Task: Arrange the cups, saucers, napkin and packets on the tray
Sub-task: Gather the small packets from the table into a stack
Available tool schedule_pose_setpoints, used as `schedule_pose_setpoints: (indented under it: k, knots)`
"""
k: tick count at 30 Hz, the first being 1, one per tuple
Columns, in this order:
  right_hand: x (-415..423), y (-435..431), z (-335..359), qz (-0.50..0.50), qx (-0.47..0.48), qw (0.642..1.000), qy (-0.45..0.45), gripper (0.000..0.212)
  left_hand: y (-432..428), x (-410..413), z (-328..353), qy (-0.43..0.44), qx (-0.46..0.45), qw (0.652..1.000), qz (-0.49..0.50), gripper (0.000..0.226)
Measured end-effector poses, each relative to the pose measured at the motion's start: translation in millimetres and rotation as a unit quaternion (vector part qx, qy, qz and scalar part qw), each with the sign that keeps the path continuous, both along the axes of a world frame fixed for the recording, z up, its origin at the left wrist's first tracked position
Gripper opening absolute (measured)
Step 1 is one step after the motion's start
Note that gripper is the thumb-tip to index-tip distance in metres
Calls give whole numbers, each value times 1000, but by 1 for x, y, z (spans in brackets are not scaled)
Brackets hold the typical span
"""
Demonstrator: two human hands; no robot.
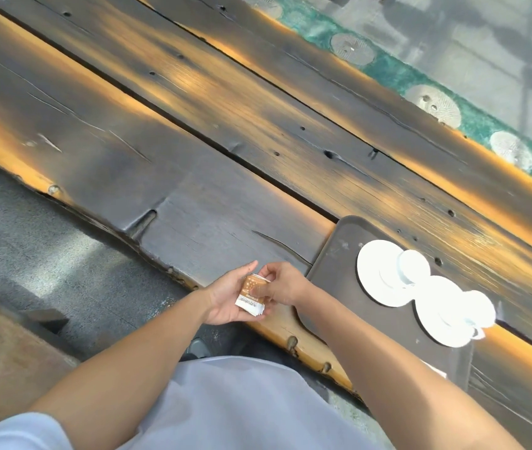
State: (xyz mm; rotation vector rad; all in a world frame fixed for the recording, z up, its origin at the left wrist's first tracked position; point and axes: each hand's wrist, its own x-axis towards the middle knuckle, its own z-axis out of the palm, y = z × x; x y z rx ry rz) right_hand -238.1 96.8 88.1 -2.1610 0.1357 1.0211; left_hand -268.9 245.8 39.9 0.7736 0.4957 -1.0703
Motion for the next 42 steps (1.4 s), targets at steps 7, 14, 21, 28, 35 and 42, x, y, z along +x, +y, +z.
schedule_pose_setpoints:
  k: [7,14,21,28,35,42]
  knots:
    - [-6,-73,-2,-154,18,988,3,21,-53,23,-5,-46,101,993,-44,31]
    - [-1,-128,-2,-337,52,940,4,26,-111,48,-4,-84,111,987,-76,16]
    - [14,-151,-28,-457,20,889,1,15,-168,79,0,-55,221,974,-8,28]
    - [56,-168,-32,-346,-92,933,-22,26,-198,113,-15,-185,362,907,-110,12]
    - [94,-185,-42,-276,-155,948,-19,40,-216,152,-18,-326,447,790,-264,25]
    - [114,-200,-53,-248,-186,951,-12,37,-228,174,-25,-320,463,766,-311,26]
